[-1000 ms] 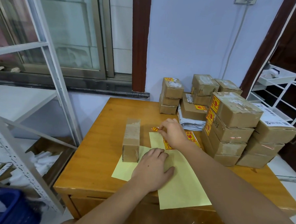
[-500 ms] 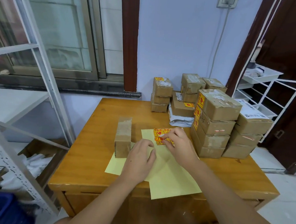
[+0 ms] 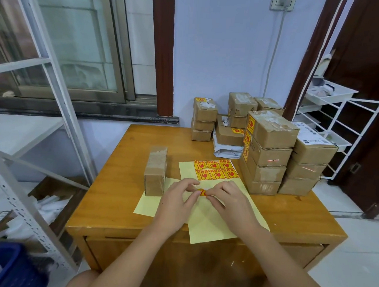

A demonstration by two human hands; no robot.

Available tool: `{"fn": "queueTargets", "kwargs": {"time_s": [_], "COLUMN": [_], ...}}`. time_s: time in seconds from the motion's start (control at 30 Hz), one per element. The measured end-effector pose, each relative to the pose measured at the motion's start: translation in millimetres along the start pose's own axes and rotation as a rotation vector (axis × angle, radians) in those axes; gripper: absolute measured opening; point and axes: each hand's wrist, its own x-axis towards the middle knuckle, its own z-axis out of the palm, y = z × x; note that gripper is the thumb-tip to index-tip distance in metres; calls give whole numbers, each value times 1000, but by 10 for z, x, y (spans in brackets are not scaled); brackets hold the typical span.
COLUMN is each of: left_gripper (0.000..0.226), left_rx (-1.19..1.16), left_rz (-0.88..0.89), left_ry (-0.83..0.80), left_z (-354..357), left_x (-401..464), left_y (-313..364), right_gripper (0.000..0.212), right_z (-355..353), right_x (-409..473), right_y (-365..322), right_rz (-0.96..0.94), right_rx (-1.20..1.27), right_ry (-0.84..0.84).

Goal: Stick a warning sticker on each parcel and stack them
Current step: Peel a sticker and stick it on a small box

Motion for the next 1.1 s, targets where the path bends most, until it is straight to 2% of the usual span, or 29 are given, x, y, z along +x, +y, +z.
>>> {"fn": "queueTargets", "kwargs": {"time_s": [0.17,0.3,0.47,0.63,0.77,0.87,1.03,1.1], "left_gripper": [23,22,30,31,28,23,49,48], "left_rx": [-148,-138,-129,-115,-171,-225,-126,-113], "left_rz": [-95,-25,46,37,40,-2,63,85], "left_ry": [62,90,91,155,222,252,204,205], "left_z": [-100,-182,-300,-411,-504,-567,-687,-740], "left_x": [-1,-34,-36,7,0,0,9,2], "left_y": [84,127,179,179,202,186,57,48], "right_gripper": [11,13,12,12,17,11,6,14], "right_z": [23,22,-17,-20,17,23,65,84], "right_x": [-13,32,170,312,356,407,557,608], "right_y": [-105,-206,-316,-415,-532,-655,-811,-861], "right_rz": [-71,-90,-115,-131,22,176,382,447], "right_rx": [-22,-28,-29,-18,128,329,526,604], "right_ry": [38,70,152,169,132,138,128,114]}}
